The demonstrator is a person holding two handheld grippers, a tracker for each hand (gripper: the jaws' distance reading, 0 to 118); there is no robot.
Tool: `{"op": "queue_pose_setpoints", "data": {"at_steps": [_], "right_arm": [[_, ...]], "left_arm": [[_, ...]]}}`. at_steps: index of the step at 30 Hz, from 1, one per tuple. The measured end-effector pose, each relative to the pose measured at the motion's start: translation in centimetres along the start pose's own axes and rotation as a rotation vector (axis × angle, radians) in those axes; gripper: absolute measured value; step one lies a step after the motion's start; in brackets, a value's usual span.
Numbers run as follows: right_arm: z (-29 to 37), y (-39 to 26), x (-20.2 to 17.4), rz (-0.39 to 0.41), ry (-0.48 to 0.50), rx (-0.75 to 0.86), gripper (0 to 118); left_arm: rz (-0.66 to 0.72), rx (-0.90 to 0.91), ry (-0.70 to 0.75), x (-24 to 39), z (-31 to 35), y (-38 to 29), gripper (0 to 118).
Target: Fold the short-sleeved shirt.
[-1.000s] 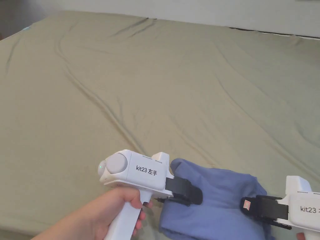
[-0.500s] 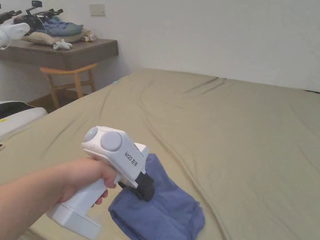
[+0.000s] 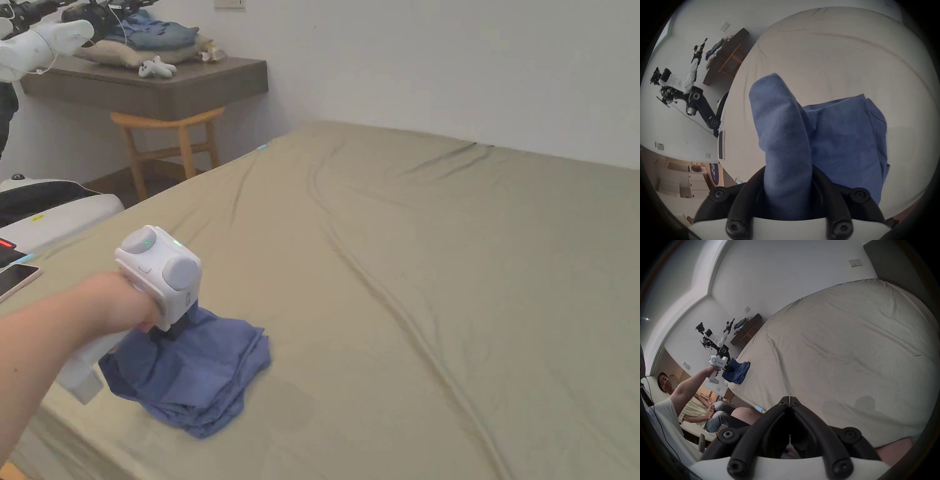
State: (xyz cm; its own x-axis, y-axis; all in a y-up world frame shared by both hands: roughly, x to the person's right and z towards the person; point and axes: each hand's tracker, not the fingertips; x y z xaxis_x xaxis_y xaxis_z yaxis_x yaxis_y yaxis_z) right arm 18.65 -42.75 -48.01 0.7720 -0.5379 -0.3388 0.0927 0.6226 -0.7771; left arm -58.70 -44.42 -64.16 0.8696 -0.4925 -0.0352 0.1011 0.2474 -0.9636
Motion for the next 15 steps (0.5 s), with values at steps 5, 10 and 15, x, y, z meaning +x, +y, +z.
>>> {"op": "queue_pose_setpoints", "data": {"at_steps": [5, 10, 15], "right_arm": [[-0.8, 0.6, -0.5, 0.016, -0.001, -0.003, 0], [-1.6, 0.1, -2.0, 0.065, 0.009, -0.012, 0], [-0.7, 0.1, -3.0, 0.161, -0.017, 0.021, 0]], "left_arm": [[0.095, 0.050, -0.009, -0.9, 0.6, -1.5, 79], [0.201, 0.210, -0.004, -1.8, 5.0, -2.6, 117], [0.295, 0.337, -0.135, 0.6, 11.3, -3.4, 100]]}}
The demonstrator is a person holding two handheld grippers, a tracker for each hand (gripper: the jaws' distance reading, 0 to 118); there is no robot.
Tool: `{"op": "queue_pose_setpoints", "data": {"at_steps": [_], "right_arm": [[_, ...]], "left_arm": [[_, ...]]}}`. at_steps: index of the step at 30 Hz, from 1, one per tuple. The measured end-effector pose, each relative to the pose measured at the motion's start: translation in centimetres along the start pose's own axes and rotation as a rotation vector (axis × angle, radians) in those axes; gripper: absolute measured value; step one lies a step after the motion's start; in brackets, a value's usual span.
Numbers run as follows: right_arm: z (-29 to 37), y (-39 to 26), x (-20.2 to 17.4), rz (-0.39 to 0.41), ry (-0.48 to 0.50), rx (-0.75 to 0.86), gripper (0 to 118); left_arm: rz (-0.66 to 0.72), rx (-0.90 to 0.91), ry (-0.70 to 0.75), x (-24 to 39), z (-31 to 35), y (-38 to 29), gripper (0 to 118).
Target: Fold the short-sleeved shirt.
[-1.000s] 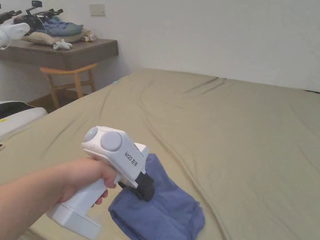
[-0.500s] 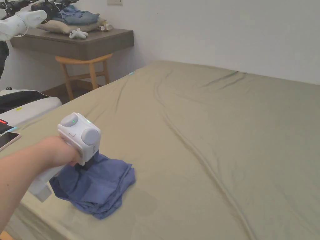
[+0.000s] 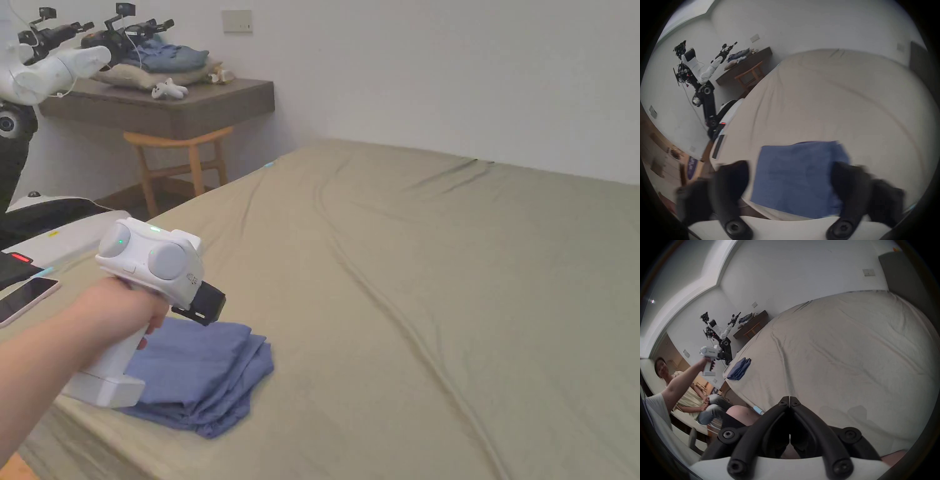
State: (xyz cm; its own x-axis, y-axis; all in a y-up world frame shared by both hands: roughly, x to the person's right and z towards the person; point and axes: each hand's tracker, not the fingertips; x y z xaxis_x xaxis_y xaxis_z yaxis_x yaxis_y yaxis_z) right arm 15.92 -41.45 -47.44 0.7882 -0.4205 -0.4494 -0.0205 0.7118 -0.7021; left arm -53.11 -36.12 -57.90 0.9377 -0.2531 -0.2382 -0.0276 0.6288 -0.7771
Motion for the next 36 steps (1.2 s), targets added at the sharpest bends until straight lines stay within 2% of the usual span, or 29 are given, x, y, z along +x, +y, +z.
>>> {"op": "queue_pose_setpoints", "data": {"at_steps": [1, 2, 3, 5, 11, 13, 17, 19, 20, 22, 24, 25, 26, 27, 30, 32, 34, 35, 36], "right_arm": [[0.4, 0.1, 0.1, 0.022, -0.023, 0.007, 0], [0.7, 0.1, 0.3, 0.040, -0.038, 0.013, 0], [0.5, 0.0, 0.1, 0.037, -0.050, 0.022, 0], [0.7, 0.1, 0.0, 0.067, -0.086, 0.048, 0], [3.5, 1.8, -0.6, 0.162, -0.258, 0.175, 0], [4.5, 2.2, -1.5, 0.219, -0.359, 0.257, 0], [6.8, 2.8, -3.2, 0.279, -0.537, 0.454, 0], [7.8, 2.6, -4.0, 0.287, -0.548, 0.562, 0], [7.8, 2.8, -2.6, 0.285, -0.560, 0.585, 0], [8.1, 2.5, -3.0, 0.310, -0.630, 0.652, 0], [8.4, 2.2, -2.4, 0.357, -0.655, 0.717, 0], [8.0, 2.0, -2.1, 0.347, -0.662, 0.690, 0], [7.8, 2.0, -2.0, 0.383, -0.703, 0.670, 0], [7.8, 2.1, -1.4, 0.387, -0.696, 0.639, 0], [7.9, 1.4, -0.7, 0.364, -0.736, 0.663, 0], [7.8, 1.4, 0.4, 0.314, -0.722, 0.628, 0], [7.6, 0.9, 1.1, 0.231, -0.708, 0.582, 0], [7.9, 1.1, 0.8, 0.326, -0.736, 0.630, 0], [8.0, 1.0, 0.7, 0.357, -0.745, 0.630, 0]], "left_arm": [[0.020, 0.022, -0.024, 1.3, 1.3, -0.1, 67], [0.043, 0.045, -0.024, 2.6, 2.4, -0.4, 19], [0.086, 0.113, -0.025, 3.8, 3.6, -0.5, 2], [0.132, 0.265, -0.067, 7.1, 6.7, -1.9, 0], [0.139, 0.491, -0.244, 19.0, 13.9, -4.8, 0], [0.141, 0.566, -0.284, 22.4, 16.9, -5.3, 0], [0.135, 0.725, -0.369, 27.1, 21.7, -6.4, 0], [0.116, 0.809, -0.396, 28.9, 23.4, -7.1, 0], [0.133, 0.842, -0.390, 29.4, 23.8, -7.4, 0], [0.073, 0.857, -0.384, 30.5, 24.3, -7.3, 0], [0.088, 0.847, -0.375, 31.1, 24.2, -7.8, 0], [0.129, 0.852, -0.409, 31.2, 23.9, -8.2, 0], [0.135, 0.830, -0.424, 31.5, 23.7, -8.5, 0], [0.115, 0.817, -0.421, 32.0, 23.3, -8.9, 0], [0.052, 0.811, -0.381, 32.9, 22.4, -10.1, 0], [0.054, 0.808, -0.395, 33.2, 22.0, -10.8, 0], [0.042, 0.813, -0.397, 33.6, 21.8, -11.5, 0], [0.033, 0.825, -0.387, 33.7, 21.8, -11.8, 0], [0.026, 0.832, -0.374, 33.8, 21.7, -11.9, 0]]}}
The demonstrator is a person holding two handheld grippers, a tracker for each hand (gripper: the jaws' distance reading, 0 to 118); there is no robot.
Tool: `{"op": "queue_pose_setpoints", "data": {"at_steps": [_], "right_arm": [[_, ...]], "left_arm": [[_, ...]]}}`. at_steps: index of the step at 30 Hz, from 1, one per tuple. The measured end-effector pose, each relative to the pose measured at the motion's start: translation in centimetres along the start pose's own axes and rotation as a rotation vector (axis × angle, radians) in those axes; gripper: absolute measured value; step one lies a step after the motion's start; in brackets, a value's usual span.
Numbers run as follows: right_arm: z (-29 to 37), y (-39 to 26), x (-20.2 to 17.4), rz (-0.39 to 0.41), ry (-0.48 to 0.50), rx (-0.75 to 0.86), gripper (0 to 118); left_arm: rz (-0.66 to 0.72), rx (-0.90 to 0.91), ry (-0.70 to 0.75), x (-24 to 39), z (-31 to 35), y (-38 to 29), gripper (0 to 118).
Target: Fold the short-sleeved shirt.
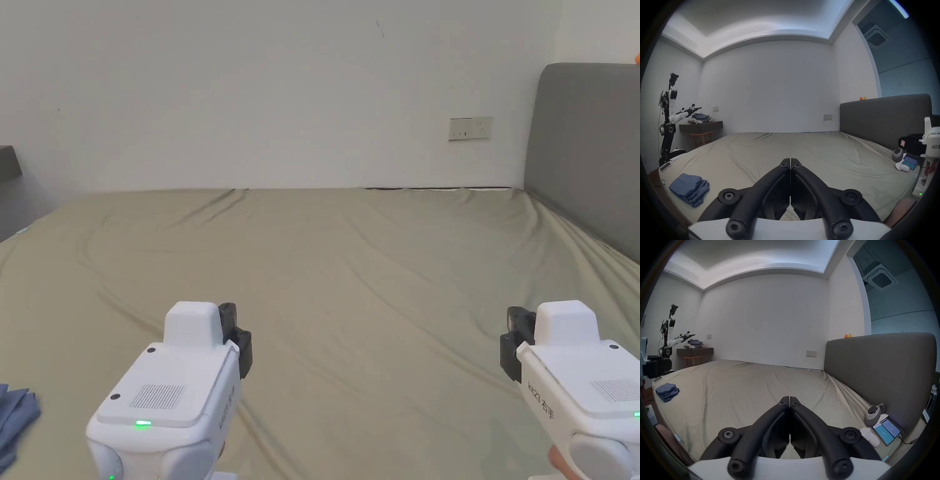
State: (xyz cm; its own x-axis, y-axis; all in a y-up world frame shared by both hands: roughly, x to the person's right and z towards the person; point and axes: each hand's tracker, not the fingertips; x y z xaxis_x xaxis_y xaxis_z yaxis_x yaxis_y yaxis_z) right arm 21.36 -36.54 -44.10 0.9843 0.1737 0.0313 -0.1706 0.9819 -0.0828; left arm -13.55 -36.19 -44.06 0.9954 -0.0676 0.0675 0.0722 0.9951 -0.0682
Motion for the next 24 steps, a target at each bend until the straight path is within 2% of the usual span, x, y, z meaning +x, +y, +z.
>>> {"op": "queue_pose_setpoints", "data": {"at_steps": [6, 7, 8, 9, 10, 11, 12, 13, 18, 20, 21, 22, 24], "right_arm": [[0.3, -0.5, 0.0, -0.002, -0.014, 0.016, 1], [0.3, -0.8, 0.1, -0.006, -0.021, 0.014, 6], [0.4, -1.1, 0.2, -0.010, -0.025, 0.008, 19], [0.2, -1.4, 0.2, -0.014, -0.030, -0.003, 40], [0.0, -1.7, 0.4, -0.028, -0.035, -0.018, 71], [0.0, -1.9, 0.5, -0.052, -0.037, -0.029, 92], [0.1, -2.2, 0.7, -0.078, -0.029, -0.041, 106], [-0.1, -2.7, 0.8, -0.119, -0.023, -0.073, 115], [0.1, -2.4, 0.2, -0.035, -0.036, -0.031, 118], [0.5, -2.0, -0.4, 0.040, -0.050, 0.026, 118], [0.6, -2.2, -0.6, 0.029, -0.055, 0.011, 118], [0.8, -1.9, -0.7, 0.076, -0.086, 0.058, 118], [1.0, -1.8, -0.7, 0.050, -0.076, 0.049, 118]], "left_arm": [[0.024, -0.005, 0.059, -0.7, -0.6, -0.4, 1], [0.026, -0.010, 0.068, -0.9, -0.7, -0.4, 13], [0.029, -0.012, 0.074, -1.1, -0.8, -0.5, 27], [0.044, -0.006, 0.076, -1.4, -0.8, -0.6, 47], [0.052, -0.005, 0.079, -1.6, -0.9, -0.8, 76], [0.055, -0.004, 0.079, -1.7, -0.9, -0.8, 93], [0.052, -0.003, 0.080, -1.6, -1.0, -0.9, 105], [0.042, 0.007, 0.081, -1.5, -1.0, -1.1, 112], [0.016, 0.051, 0.071, -0.9, -0.8, -1.0, 116], [0.025, 0.057, 0.071, -1.0, -0.8, -1.0, 117], [0.028, 0.060, 0.072, -0.9, -0.8, -0.9, 117], [0.027, 0.063, 0.077, -1.0, -0.7, -0.9, 117], [0.021, 0.069, 0.090, -1.0, -0.6, -0.8, 117]]}}
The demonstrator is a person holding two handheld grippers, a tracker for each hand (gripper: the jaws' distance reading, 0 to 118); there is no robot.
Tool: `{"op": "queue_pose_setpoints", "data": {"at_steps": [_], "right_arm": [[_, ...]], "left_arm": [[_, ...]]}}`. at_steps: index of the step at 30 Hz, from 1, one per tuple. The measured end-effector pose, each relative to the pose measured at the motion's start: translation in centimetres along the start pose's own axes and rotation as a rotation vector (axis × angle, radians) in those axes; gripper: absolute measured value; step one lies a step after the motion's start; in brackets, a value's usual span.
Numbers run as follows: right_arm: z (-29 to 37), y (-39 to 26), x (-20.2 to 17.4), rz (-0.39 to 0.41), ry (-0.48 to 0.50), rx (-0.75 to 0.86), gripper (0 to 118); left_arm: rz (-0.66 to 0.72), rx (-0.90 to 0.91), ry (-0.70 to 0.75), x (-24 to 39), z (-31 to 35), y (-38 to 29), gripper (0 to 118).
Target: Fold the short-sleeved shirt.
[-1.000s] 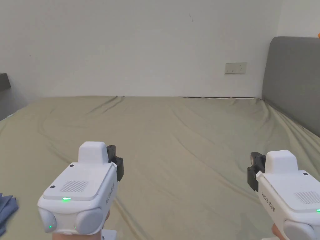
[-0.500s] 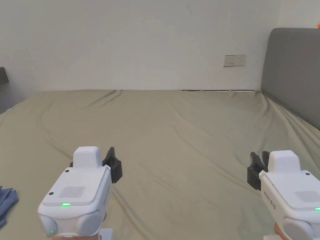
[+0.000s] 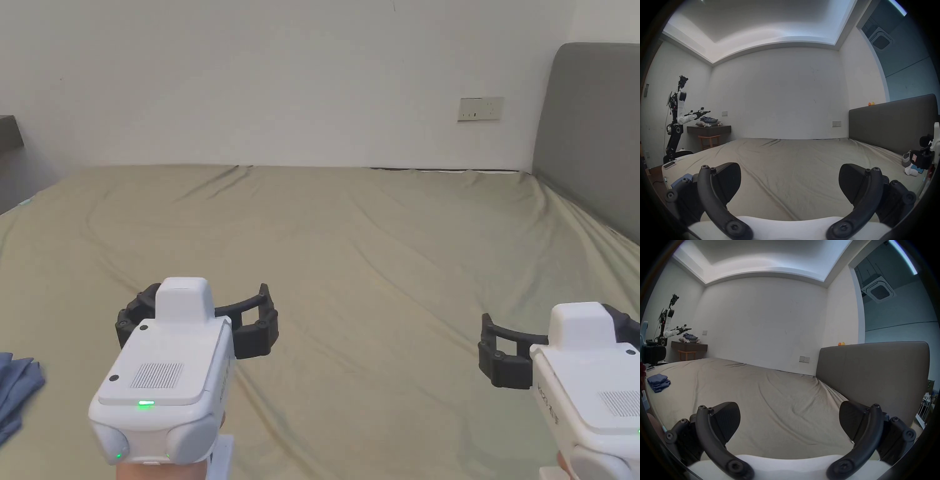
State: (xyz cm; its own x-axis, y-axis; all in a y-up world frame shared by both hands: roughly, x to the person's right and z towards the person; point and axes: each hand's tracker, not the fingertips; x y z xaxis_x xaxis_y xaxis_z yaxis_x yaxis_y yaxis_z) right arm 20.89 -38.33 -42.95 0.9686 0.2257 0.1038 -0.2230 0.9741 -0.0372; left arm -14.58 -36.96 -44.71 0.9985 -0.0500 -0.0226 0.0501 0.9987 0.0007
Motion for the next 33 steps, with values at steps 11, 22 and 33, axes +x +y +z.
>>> {"op": "queue_pose_setpoints", "data": {"at_steps": [11, 22, 33], "right_arm": [[-0.9, 0.8, 0.5, -0.323, 0.243, -0.124, 118], [-0.4, 1.8, 0.0, -0.250, 0.180, -0.124, 118], [-0.2, 2.5, -0.8, -0.171, 0.117, -0.083, 118]], "left_arm": [[0.020, -0.026, -0.023, -0.2, -0.1, 0.1, 117], [0.021, -0.021, -0.038, -0.1, -0.1, 0.2, 117], [0.043, -0.030, -0.030, -0.6, -0.3, 0.3, 117]]}}
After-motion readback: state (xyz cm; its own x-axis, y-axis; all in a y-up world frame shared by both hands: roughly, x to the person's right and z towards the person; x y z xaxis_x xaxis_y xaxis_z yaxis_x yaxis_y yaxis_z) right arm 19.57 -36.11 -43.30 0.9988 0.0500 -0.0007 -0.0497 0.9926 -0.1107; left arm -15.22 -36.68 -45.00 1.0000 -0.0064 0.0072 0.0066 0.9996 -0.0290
